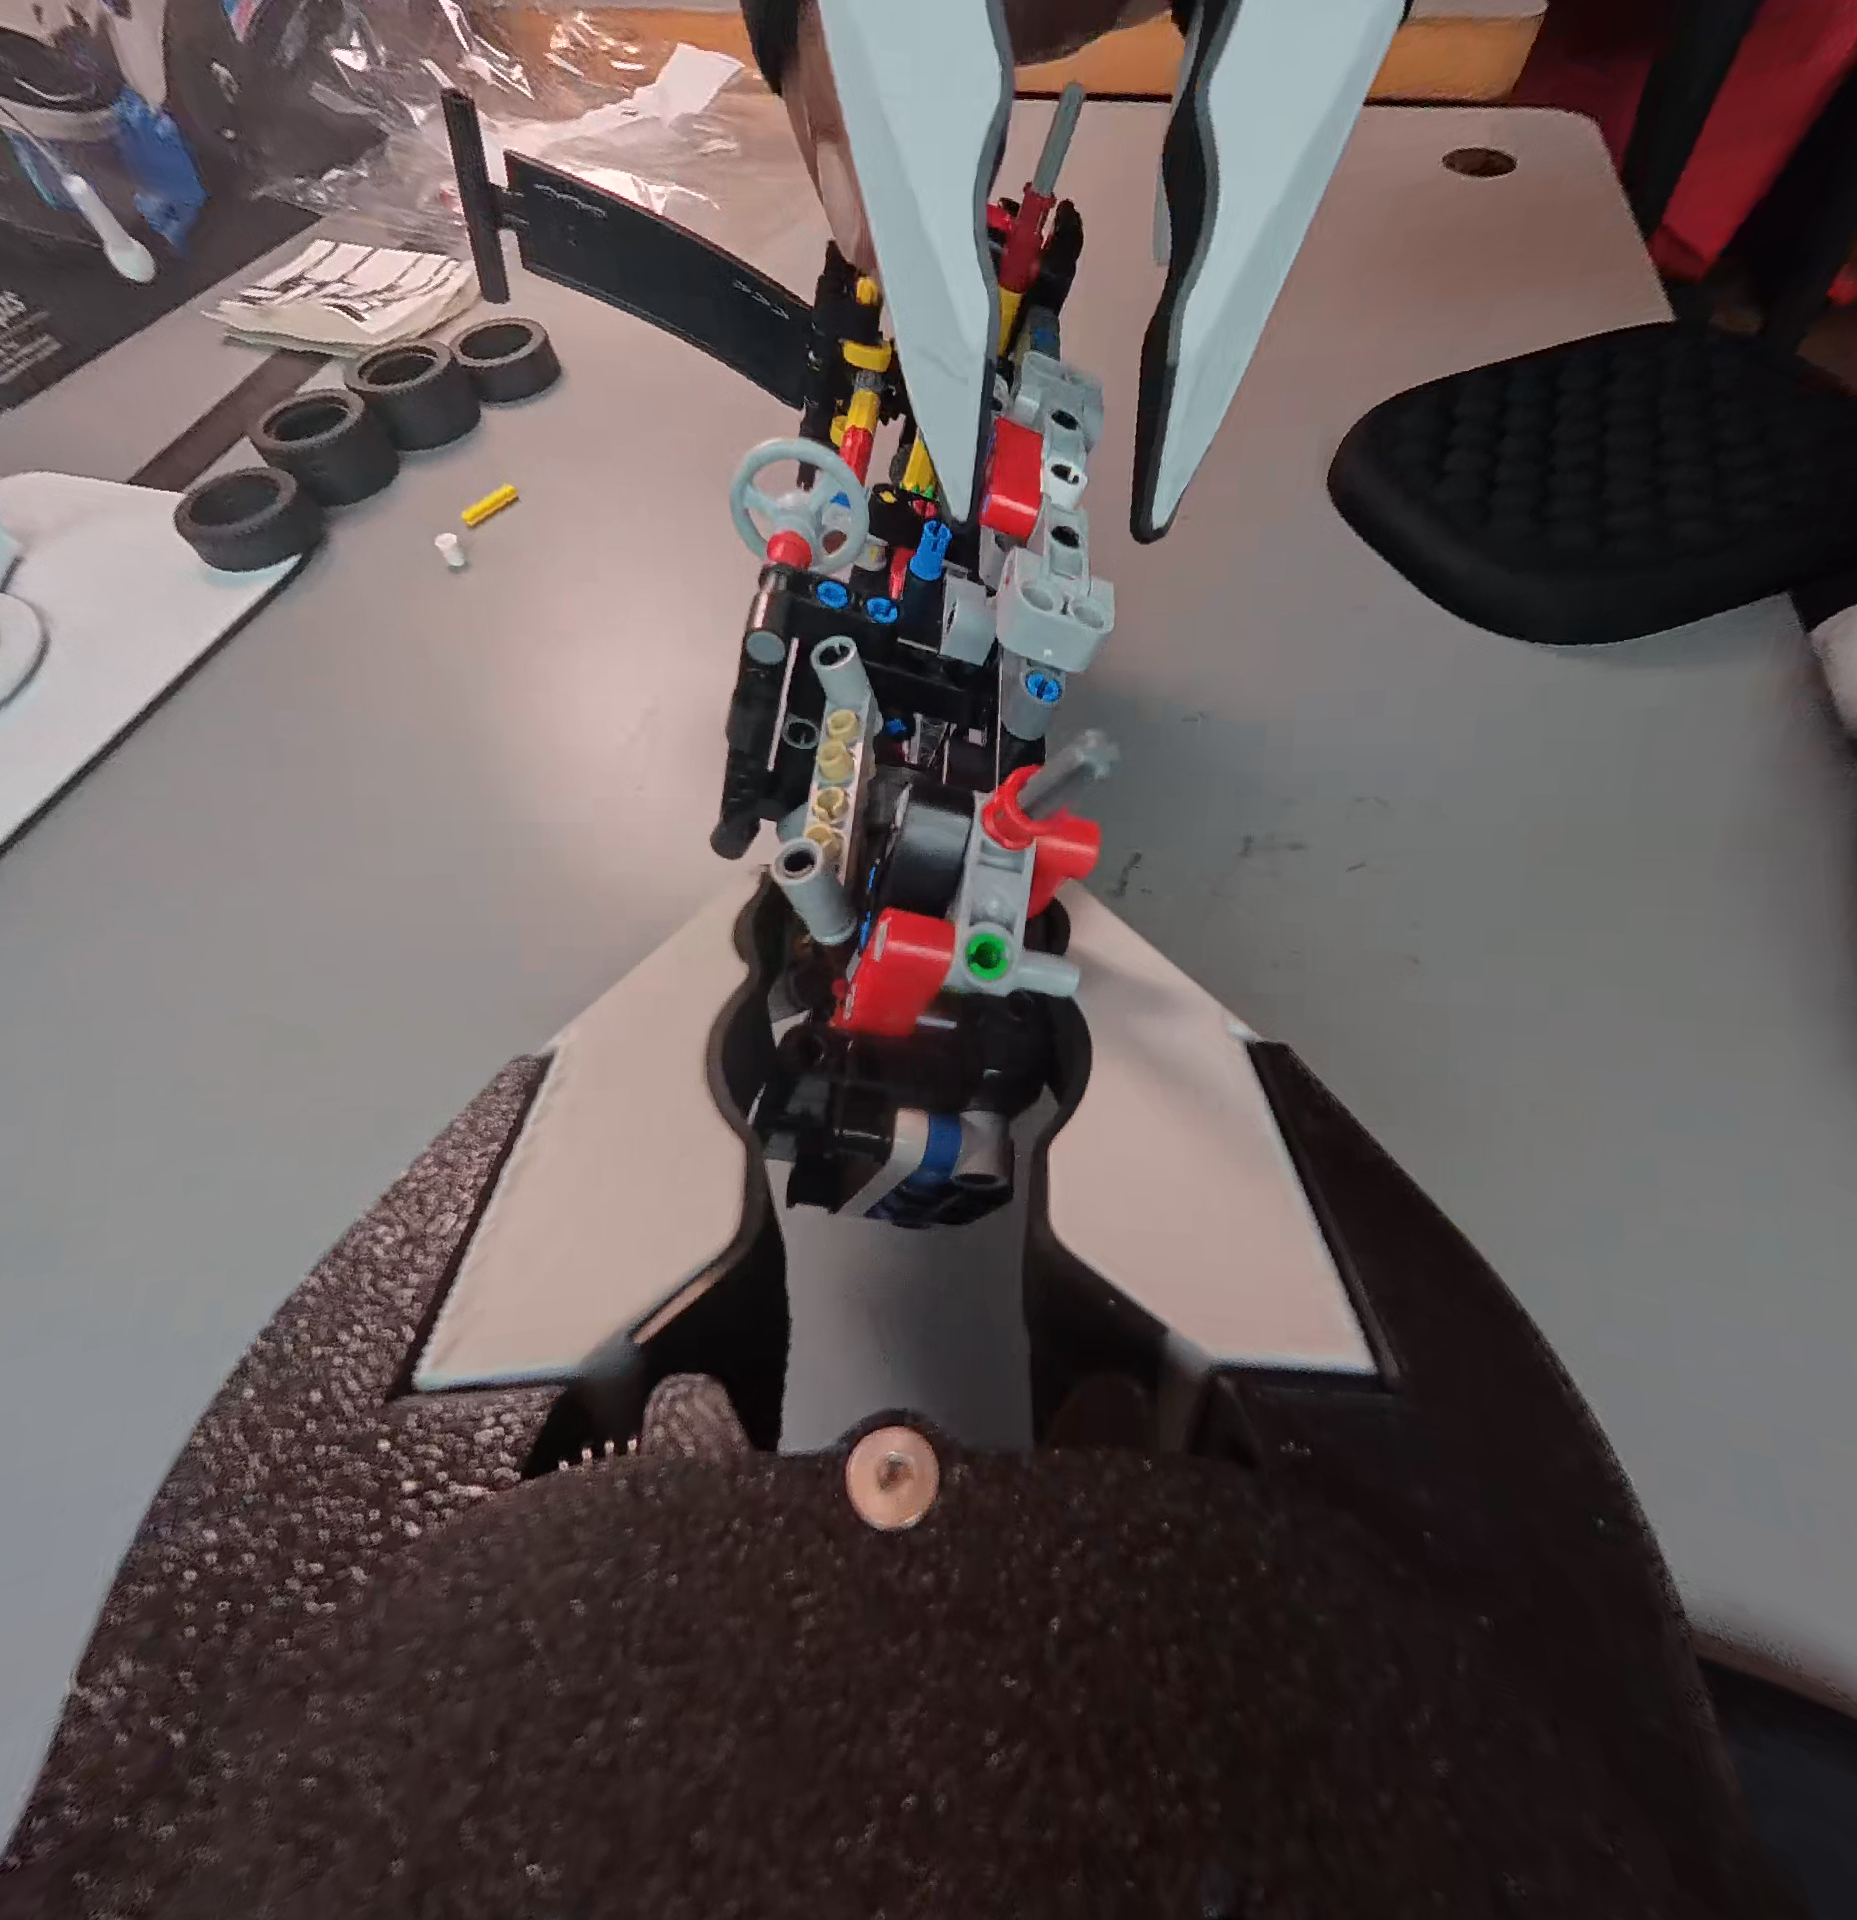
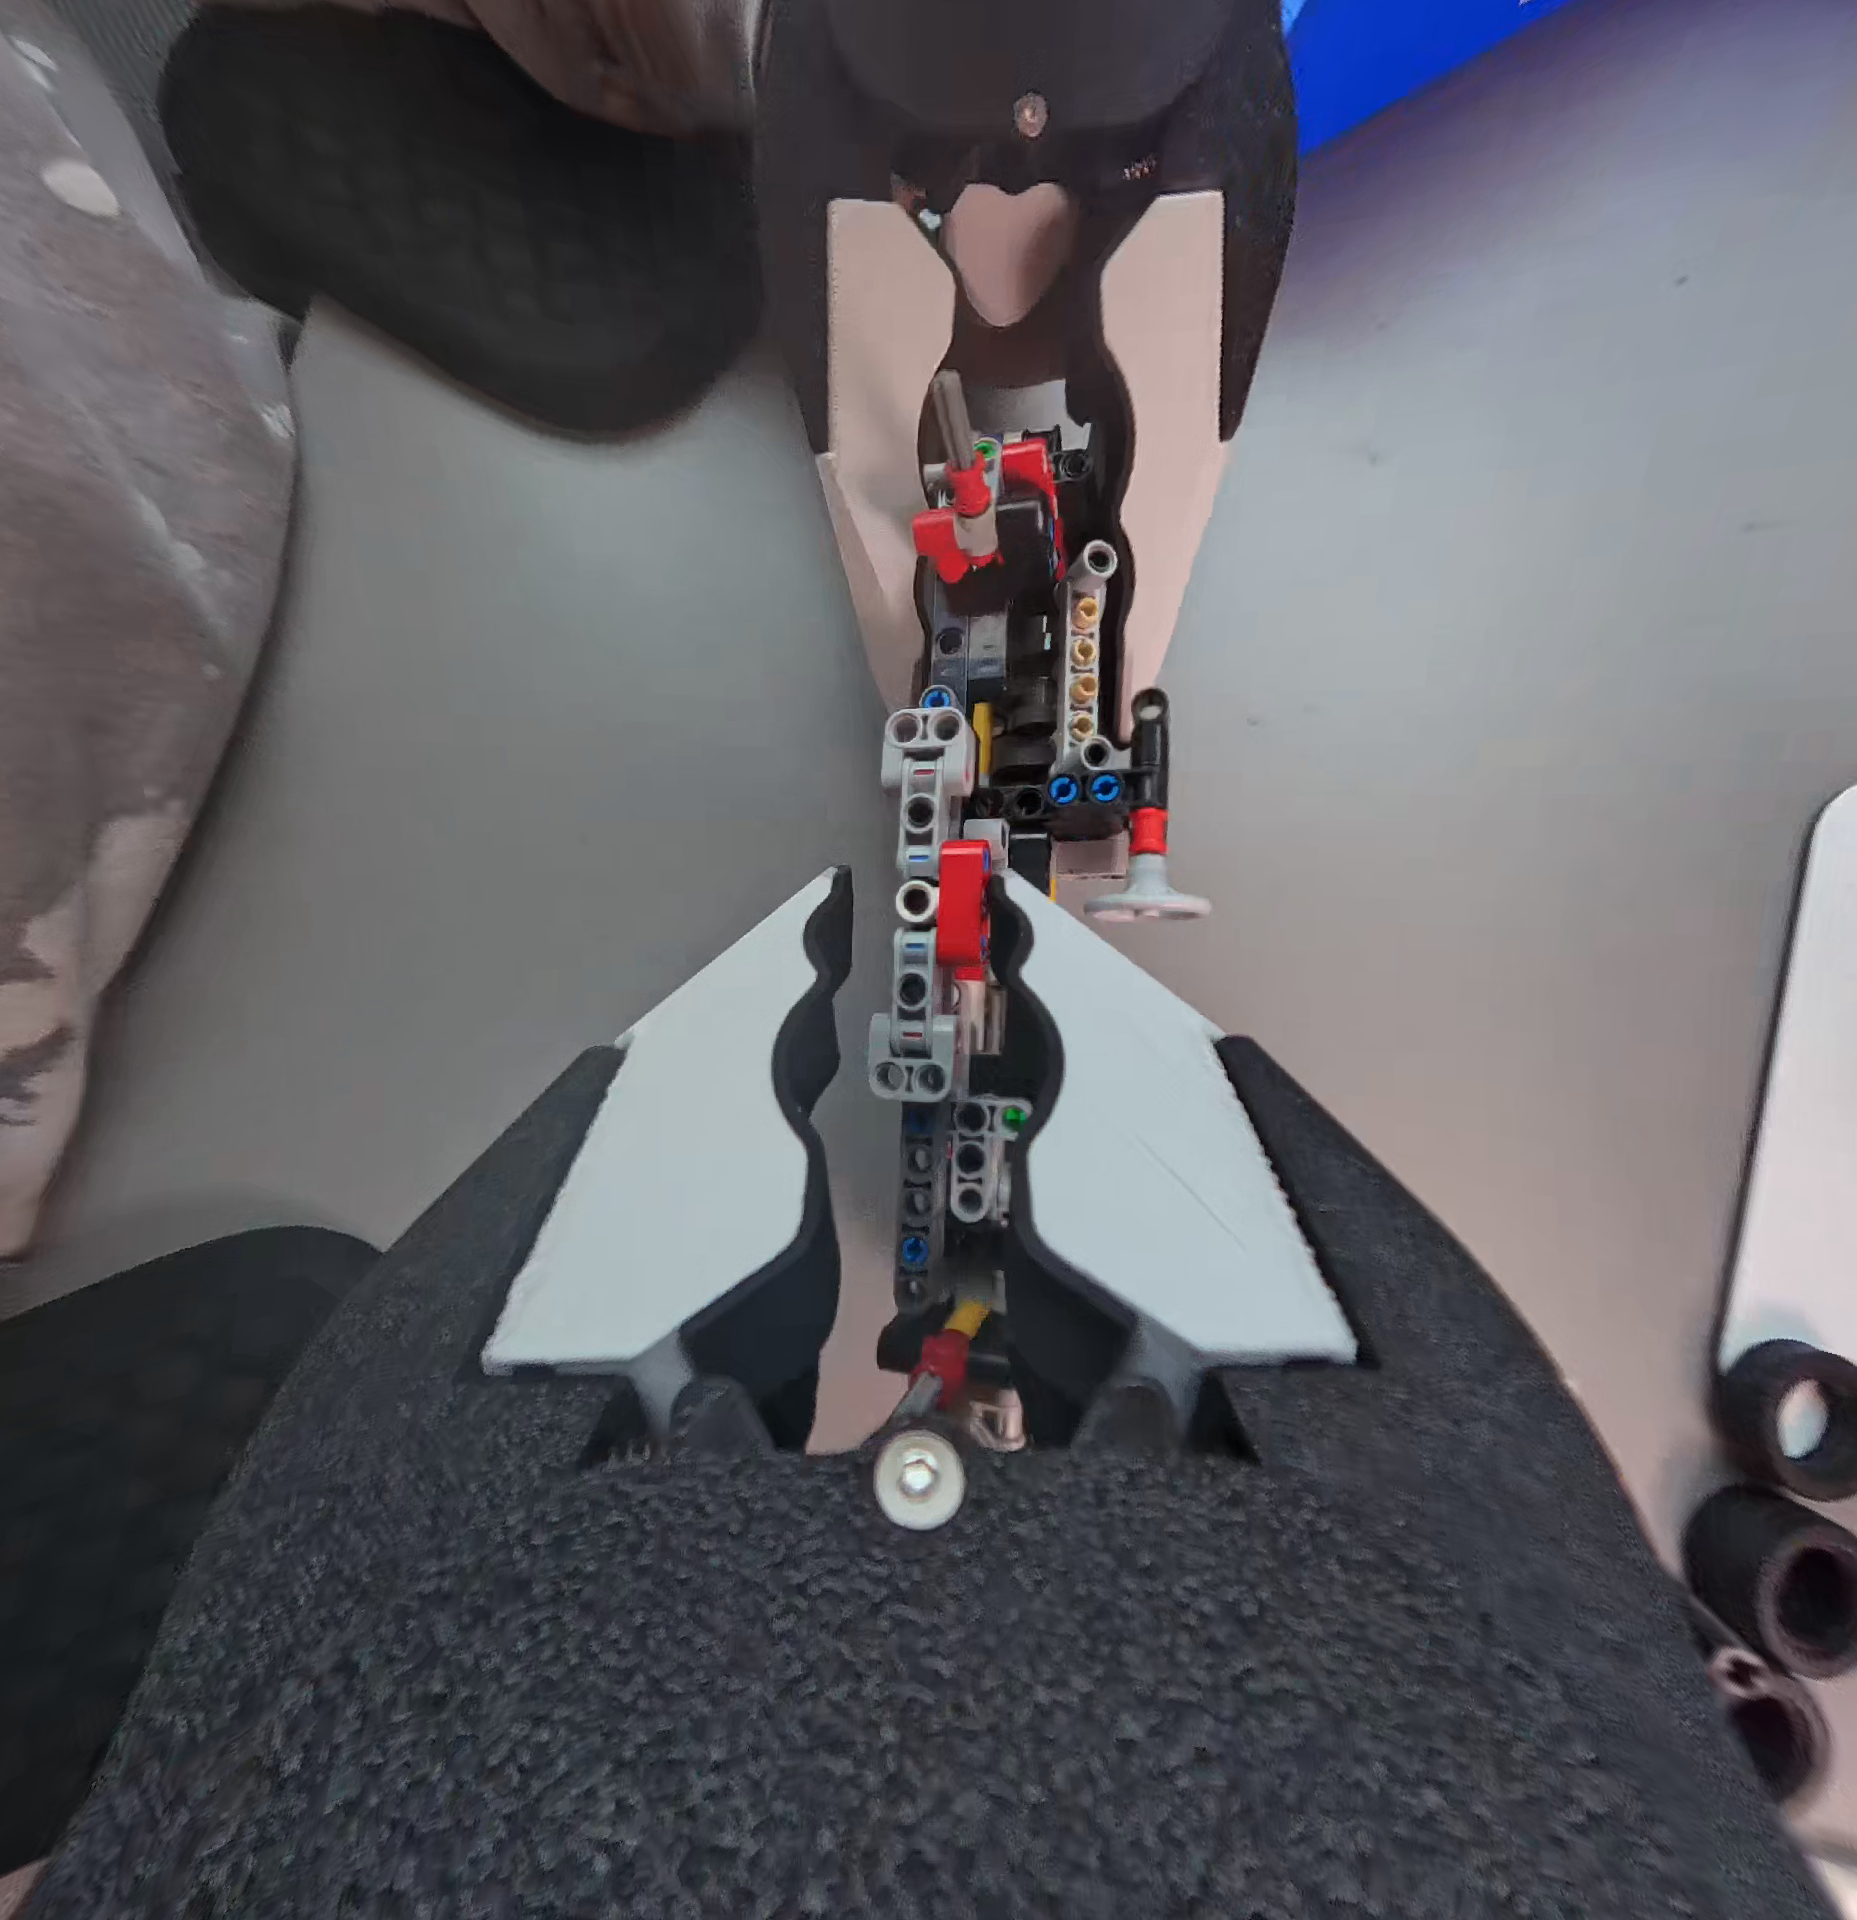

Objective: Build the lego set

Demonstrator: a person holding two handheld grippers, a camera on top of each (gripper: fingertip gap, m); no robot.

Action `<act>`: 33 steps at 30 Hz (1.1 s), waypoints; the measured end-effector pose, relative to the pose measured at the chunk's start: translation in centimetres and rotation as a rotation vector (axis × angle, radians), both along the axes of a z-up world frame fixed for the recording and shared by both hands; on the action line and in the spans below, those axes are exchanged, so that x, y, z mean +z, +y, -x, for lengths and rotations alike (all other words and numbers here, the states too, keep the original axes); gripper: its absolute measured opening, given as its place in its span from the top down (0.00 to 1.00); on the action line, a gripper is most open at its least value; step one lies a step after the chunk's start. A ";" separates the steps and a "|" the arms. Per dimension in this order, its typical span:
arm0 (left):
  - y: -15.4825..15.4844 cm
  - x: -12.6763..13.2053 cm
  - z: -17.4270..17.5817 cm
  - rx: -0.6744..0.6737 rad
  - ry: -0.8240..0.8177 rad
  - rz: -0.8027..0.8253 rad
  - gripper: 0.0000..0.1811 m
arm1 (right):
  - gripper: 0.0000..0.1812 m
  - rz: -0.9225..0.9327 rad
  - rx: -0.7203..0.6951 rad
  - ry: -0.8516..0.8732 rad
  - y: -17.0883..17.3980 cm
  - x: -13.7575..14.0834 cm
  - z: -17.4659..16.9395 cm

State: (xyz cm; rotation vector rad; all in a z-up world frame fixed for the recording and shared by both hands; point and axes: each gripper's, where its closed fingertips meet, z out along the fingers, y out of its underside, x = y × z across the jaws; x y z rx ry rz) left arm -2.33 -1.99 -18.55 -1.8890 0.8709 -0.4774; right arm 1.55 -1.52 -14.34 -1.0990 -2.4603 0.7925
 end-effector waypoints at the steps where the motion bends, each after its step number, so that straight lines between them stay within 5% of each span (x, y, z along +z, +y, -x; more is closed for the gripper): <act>1: -0.1 0.0 -0.1 -0.011 -0.014 0.017 0.74 | 0.86 -0.056 0.006 0.023 -0.1 -0.1 0.3; 9: -0.1 -0.1 -0.7 0.000 0.018 -0.004 0.64 | 0.91 -0.137 0.035 0.022 0.0 -0.4 1.0; 14: 0.4 -0.2 -0.2 0.015 0.018 -0.015 0.78 | 0.91 -0.037 0.021 0.026 0.0 0.4 1.2; 33: -1.1 -0.7 -0.9 -0.079 0.007 0.105 0.80 | 0.92 0.279 -0.038 0.087 -0.4 1.8 0.9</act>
